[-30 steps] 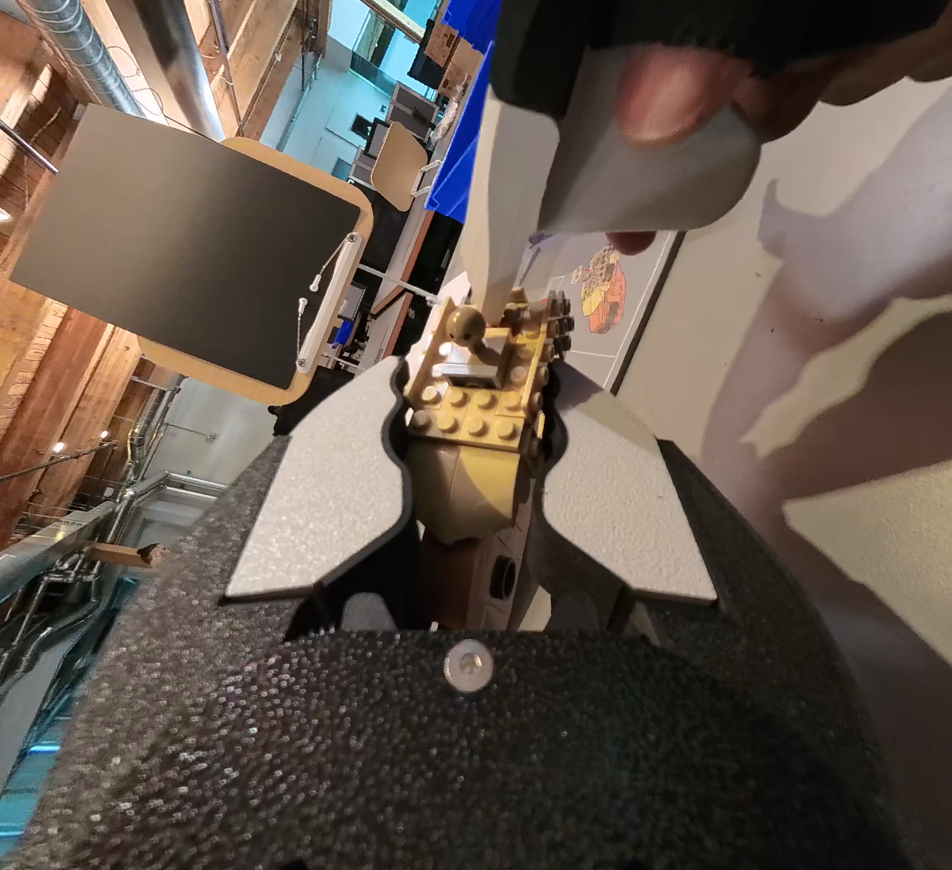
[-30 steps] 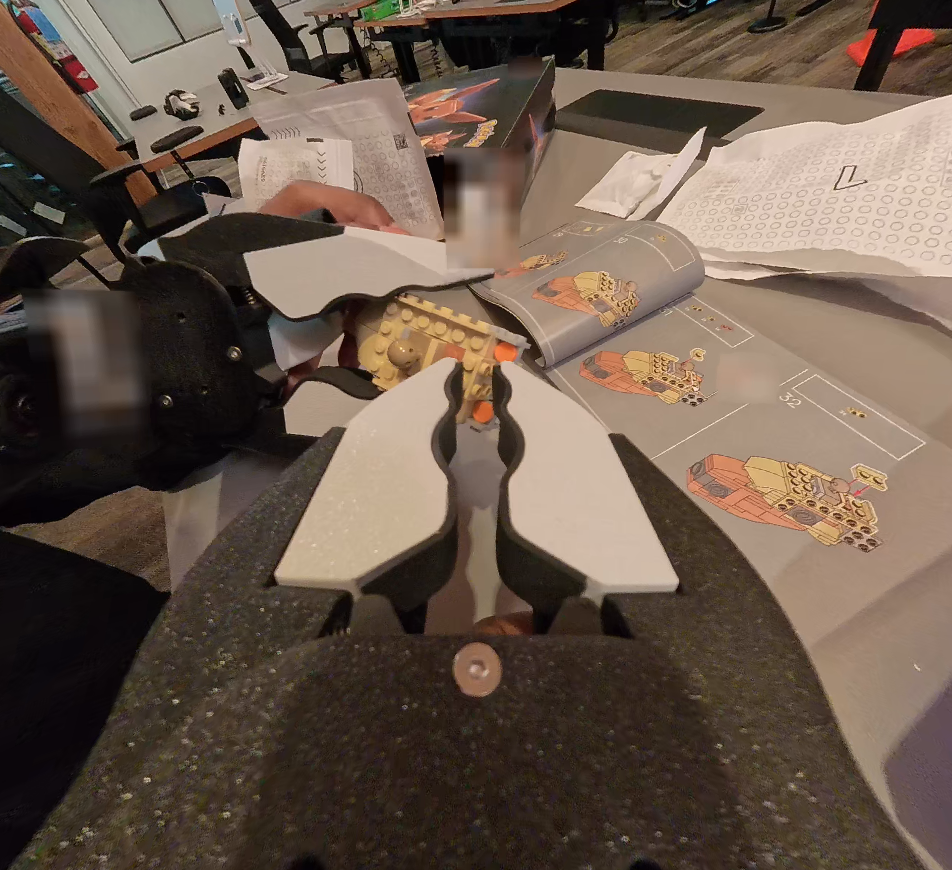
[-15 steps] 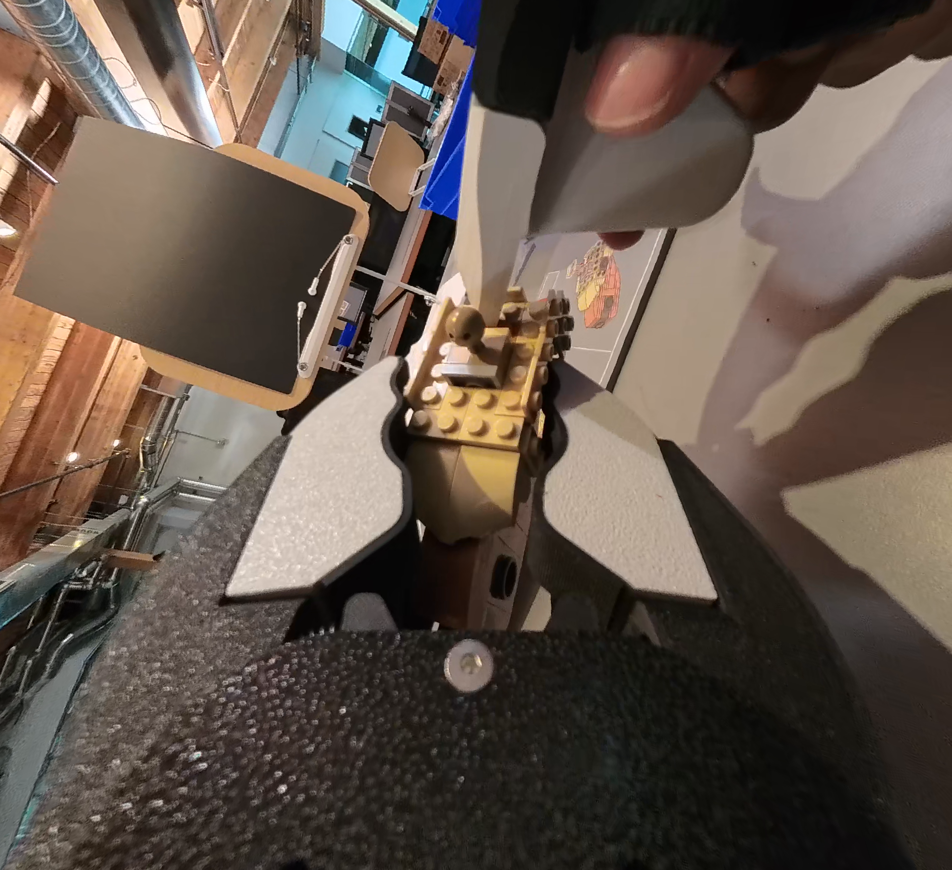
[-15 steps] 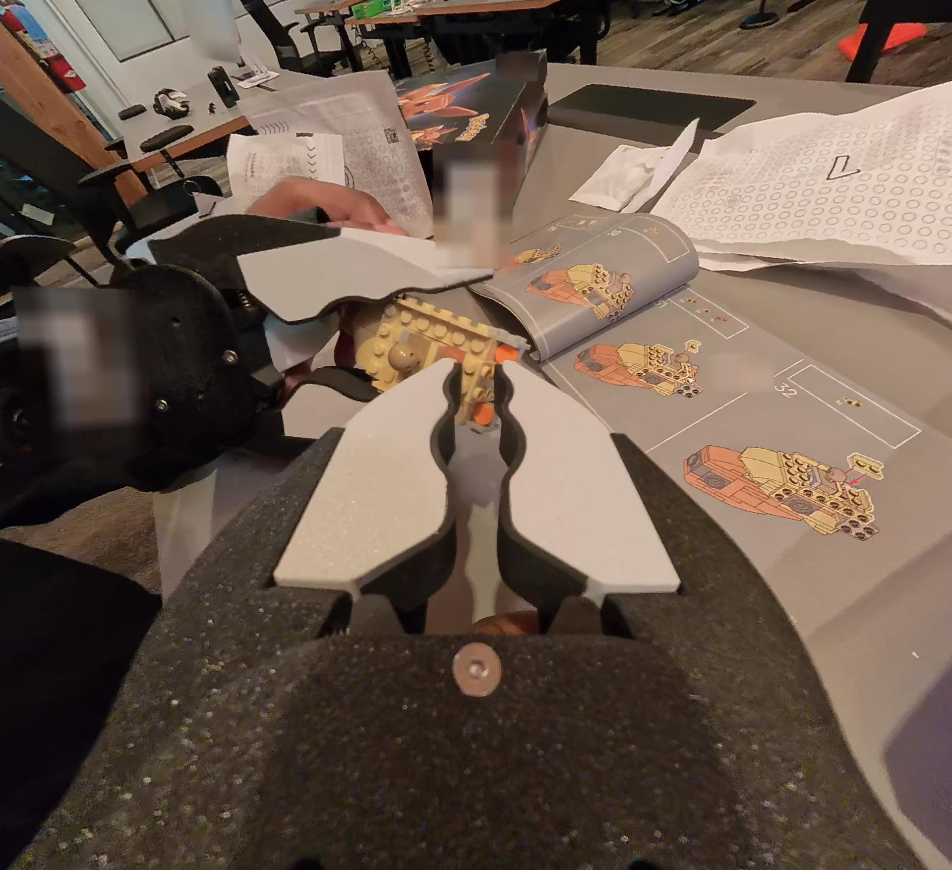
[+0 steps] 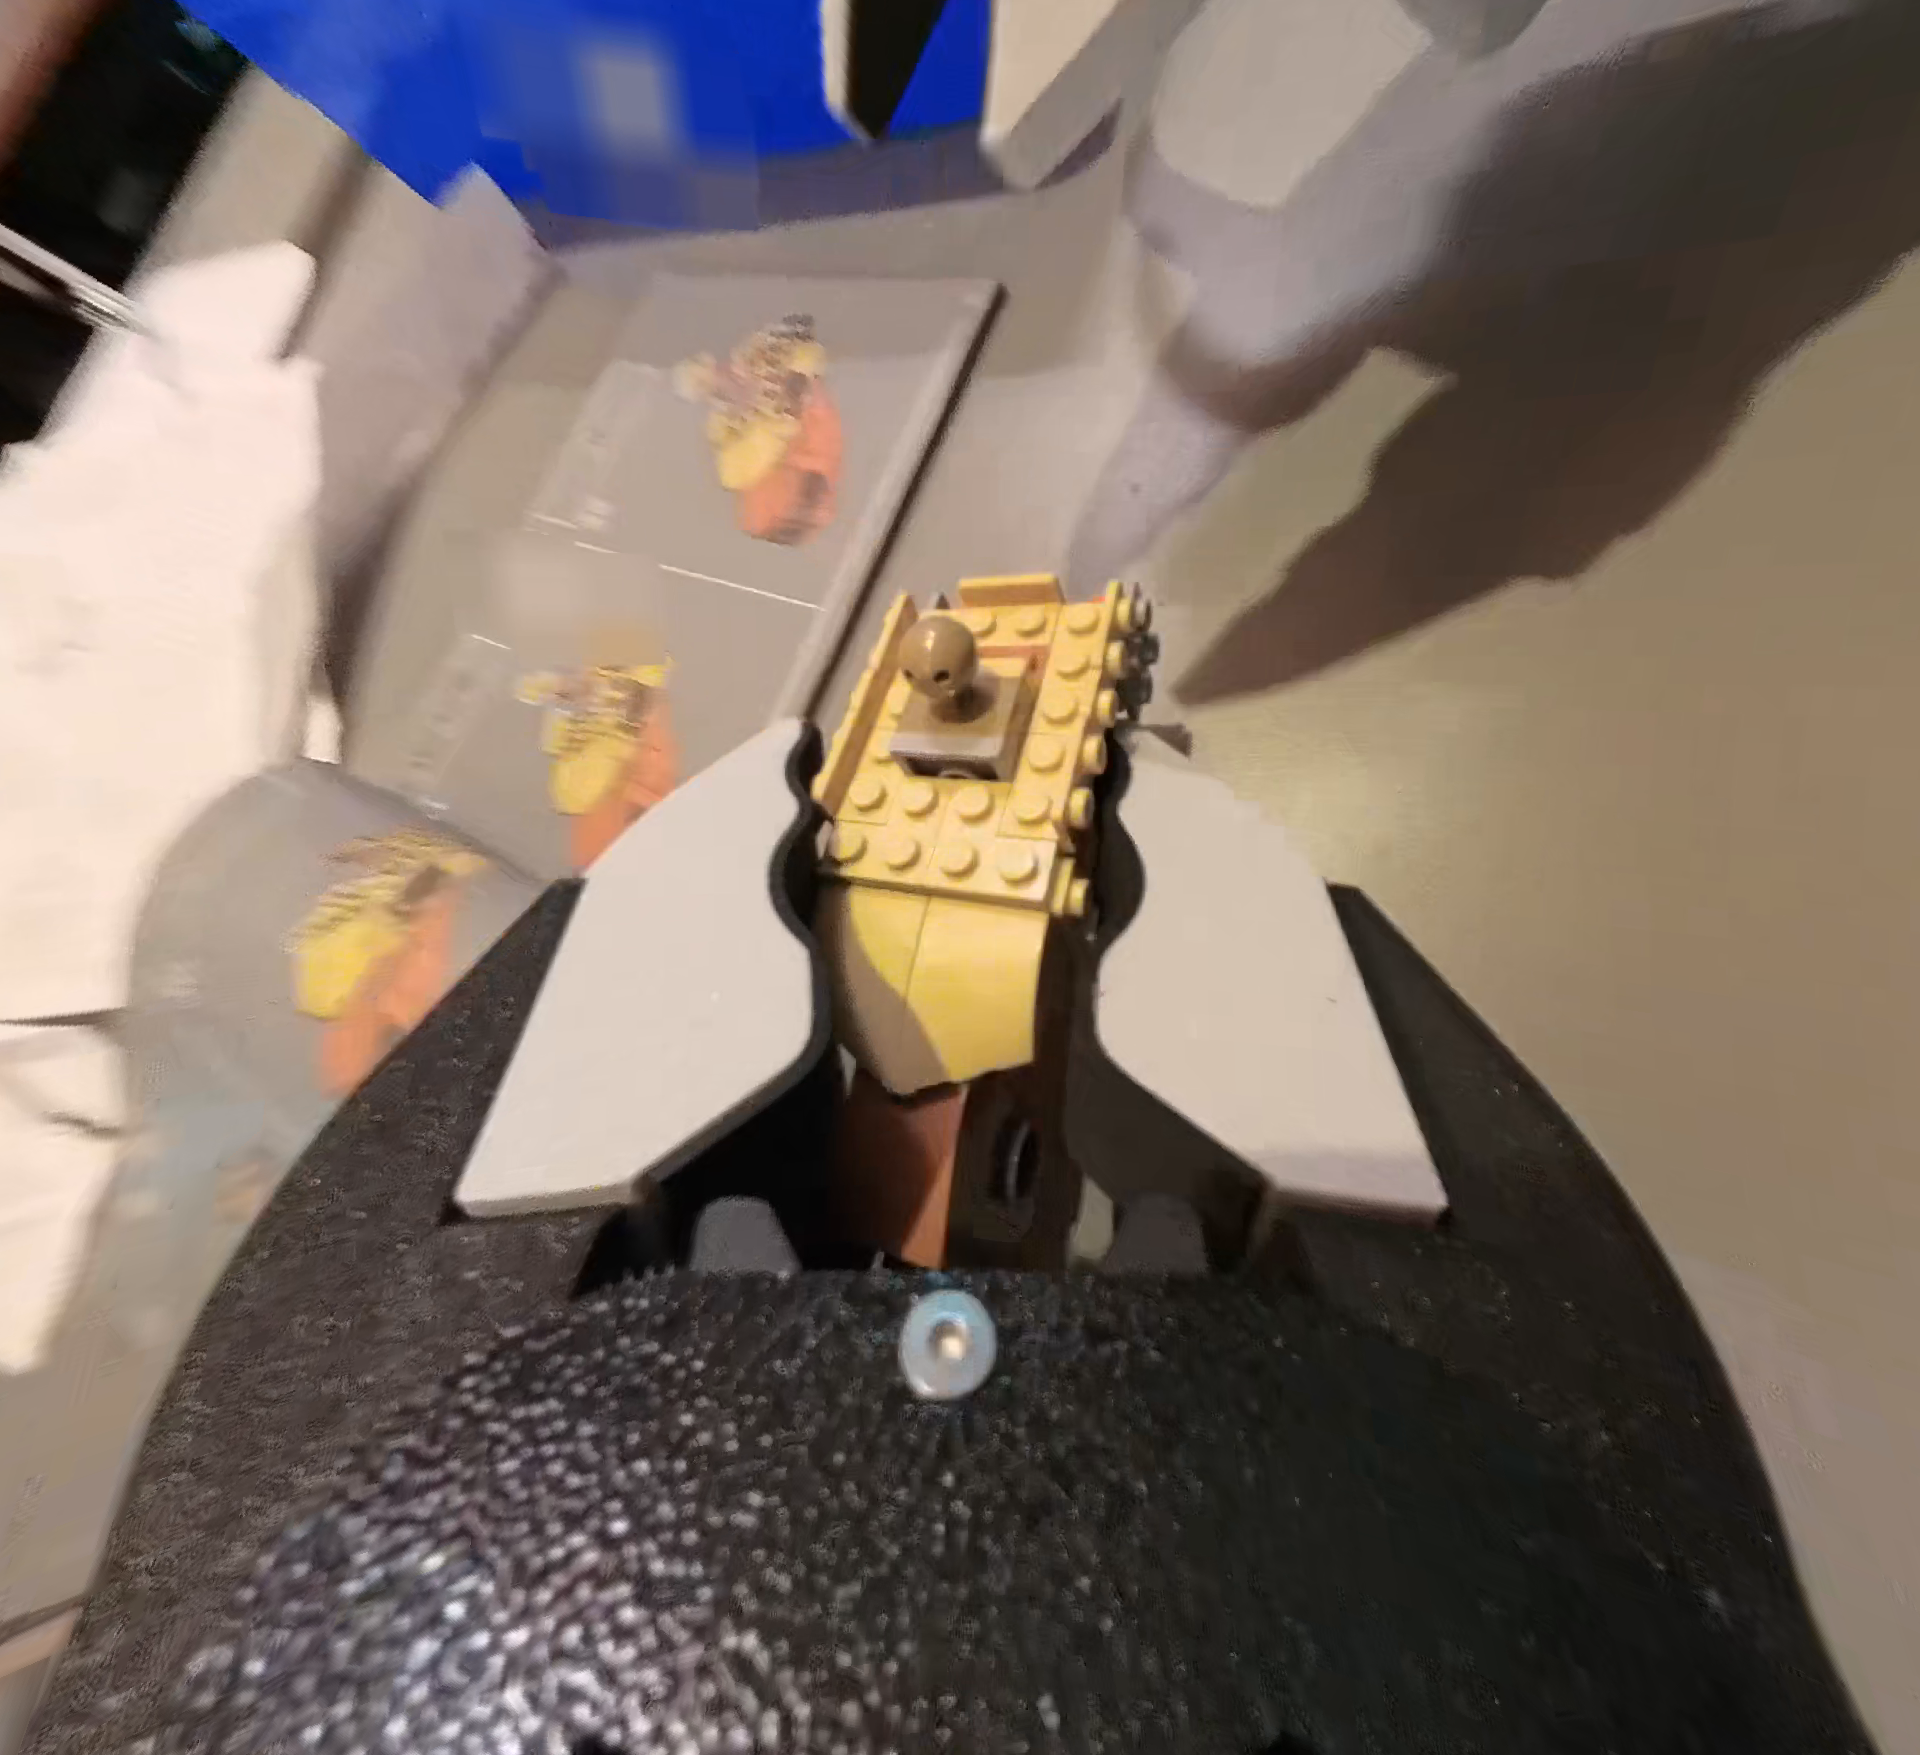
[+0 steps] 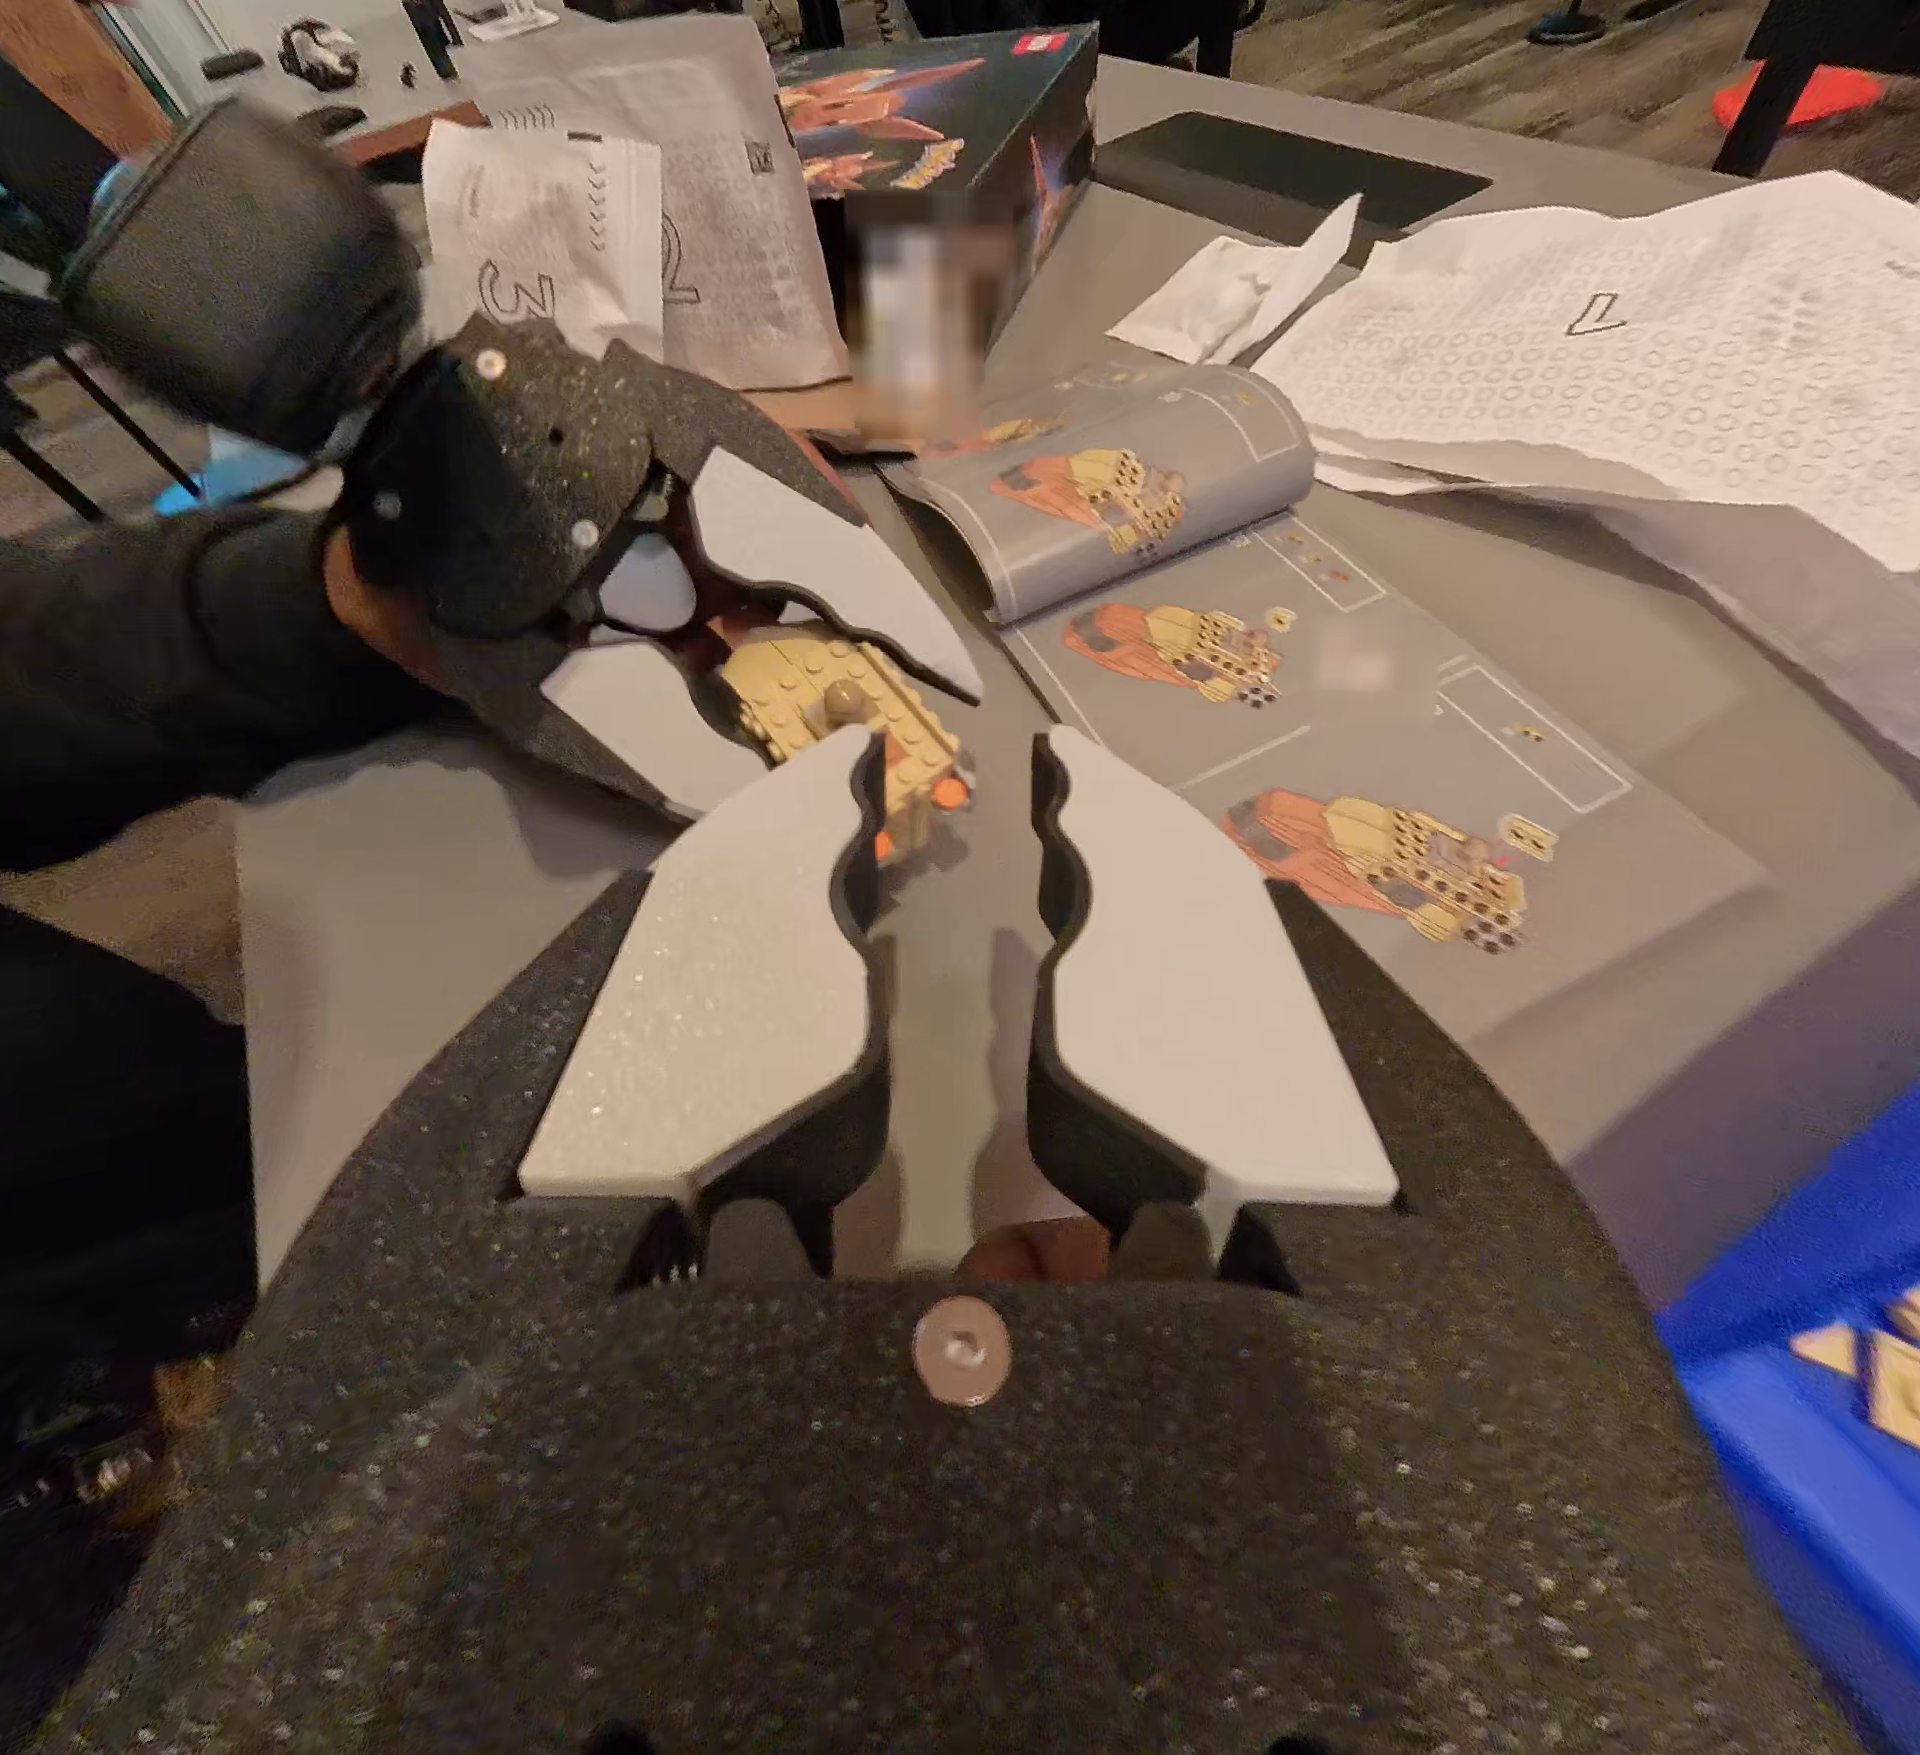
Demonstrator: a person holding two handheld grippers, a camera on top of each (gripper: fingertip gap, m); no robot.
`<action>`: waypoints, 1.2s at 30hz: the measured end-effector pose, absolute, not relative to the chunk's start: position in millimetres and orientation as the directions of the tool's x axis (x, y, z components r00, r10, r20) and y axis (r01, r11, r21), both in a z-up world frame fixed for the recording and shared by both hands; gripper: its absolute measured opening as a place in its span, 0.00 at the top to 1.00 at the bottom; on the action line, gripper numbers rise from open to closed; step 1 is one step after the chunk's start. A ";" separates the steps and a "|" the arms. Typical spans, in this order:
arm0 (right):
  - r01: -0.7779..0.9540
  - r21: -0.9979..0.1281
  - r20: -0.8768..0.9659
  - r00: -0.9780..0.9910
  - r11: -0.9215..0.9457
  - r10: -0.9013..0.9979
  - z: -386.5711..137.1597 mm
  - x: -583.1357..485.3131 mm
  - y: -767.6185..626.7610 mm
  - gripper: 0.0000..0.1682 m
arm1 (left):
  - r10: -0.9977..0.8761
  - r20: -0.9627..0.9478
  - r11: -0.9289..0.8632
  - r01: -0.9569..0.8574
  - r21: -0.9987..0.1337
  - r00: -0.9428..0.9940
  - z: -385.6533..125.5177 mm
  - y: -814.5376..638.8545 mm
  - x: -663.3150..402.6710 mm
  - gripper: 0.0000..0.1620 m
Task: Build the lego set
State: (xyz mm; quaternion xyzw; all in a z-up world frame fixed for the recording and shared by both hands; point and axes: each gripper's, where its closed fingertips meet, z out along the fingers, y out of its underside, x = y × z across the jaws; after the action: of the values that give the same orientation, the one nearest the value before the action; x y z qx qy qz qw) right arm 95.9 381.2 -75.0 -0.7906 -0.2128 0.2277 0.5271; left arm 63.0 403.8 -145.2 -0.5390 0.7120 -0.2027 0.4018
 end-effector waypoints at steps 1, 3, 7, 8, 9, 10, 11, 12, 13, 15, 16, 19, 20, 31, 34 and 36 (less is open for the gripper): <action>0.115 -0.931 -0.116 0.806 -0.346 0.580 -77.4 100.3 379.1 0.85 | -0.954 -0.281 0.283 -0.614 -0.737 -0.102 -149.2 400.4 63.0 0.70; 0.157 -0.924 -0.080 0.811 -0.348 0.580 -85.8 108.3 375.7 0.85 | -0.982 -0.163 0.190 -0.618 -0.763 -0.100 -152.5 395.7 64.1 0.69; 0.178 -0.923 -0.065 0.801 -0.341 0.595 -97.4 111.6 370.5 0.85 | -0.993 -0.025 0.090 -0.624 -0.776 -0.112 -153.4 387.7 64.9 0.69; 0.173 -0.927 -0.068 0.796 -0.334 0.601 -98.4 110.8 370.0 0.85 | -0.992 -0.015 0.088 -0.624 -0.776 -0.121 -153.6 385.8 64.9 0.69; 0.170 -0.929 -0.068 0.795 -0.329 0.603 -99.8 110.7 370.2 0.85 | -0.991 -0.012 0.093 -0.624 -0.776 -0.133 -154.3 383.6 64.7 0.69; 0.169 -0.931 -0.065 0.796 -0.325 0.601 -101.5 111.2 371.0 0.85 | -0.990 -0.011 0.100 -0.632 -0.768 -0.142 -156.2 381.6 63.7 0.68; 0.175 -0.931 -0.057 0.798 -0.322 0.600 -104.1 112.1 371.9 0.85 | -0.989 -0.014 0.104 -0.636 -0.764 -0.144 -157.0 380.1 63.1 0.68; 0.184 -0.928 -0.051 0.799 -0.324 0.600 -107.3 112.9 372.4 0.85 | -0.989 -0.020 0.109 -0.637 -0.763 -0.144 -157.2 378.9 62.7 0.67; 0.190 -0.925 -0.049 0.799 -0.328 0.600 -109.1 113.5 372.2 0.85 | -0.989 -0.027 0.117 -0.643 -0.757 -0.148 -158.3 377.1 61.6 0.66; 0.185 -0.933 -0.040 0.800 -0.308 0.599 -106.3 114.5 371.6 0.86 | -0.987 -0.035 0.129 -0.658 -0.742 -0.154 -161.3 373.0 59.0 0.64; 0.189 -0.934 -0.032 0.802 -0.303 0.597 -106.2 115.7 371.4 0.86 | -0.987 -0.037 0.132 -0.666 -0.734 -0.154 -162.9 371.0 57.4 0.64; 0.187 -0.936 -0.026 0.806 -0.297 0.591 -105.9 118.3 370.4 0.86 | -0.989 -0.045 0.127 -0.675 -0.726 -0.138 -164.3 366.9 54.4 0.62; 0.184 -0.937 -0.028 0.808 -0.297 0.589 -105.9 119.1 370.2 0.86 | -0.990 -0.035 0.119 -0.677 -0.726 -0.137 -164.4 364.6 53.2 0.61; 0.204 -0.942 0.011 0.812 -0.266 0.583 -103.9 120.2 368.4 0.86 | -0.988 -0.025 0.124 -0.694 -0.710 -0.152 -167.0 328.3 49.9 0.63; 0.233 -0.944 0.043 0.789 -0.234 0.613 -102.7 114.8 364.3 0.86 | -0.990 -0.055 0.127 -0.673 -0.729 -0.127 -163.3 331.0 50.2 0.63; 0.265 -0.945 0.077 0.754 -0.194 0.653 -101.6 107.0 358.7 0.86 | -0.989 -0.069 0.138 -0.660 -0.739 -0.130 -160.8 332.9 46.8 0.62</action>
State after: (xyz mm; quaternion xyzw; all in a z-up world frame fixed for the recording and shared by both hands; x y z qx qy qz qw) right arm 107.0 358.7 -101.6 -0.7528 -0.3046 0.1741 0.5569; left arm 46.8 332.9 -160.8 -0.5920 0.6962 -0.2834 0.2907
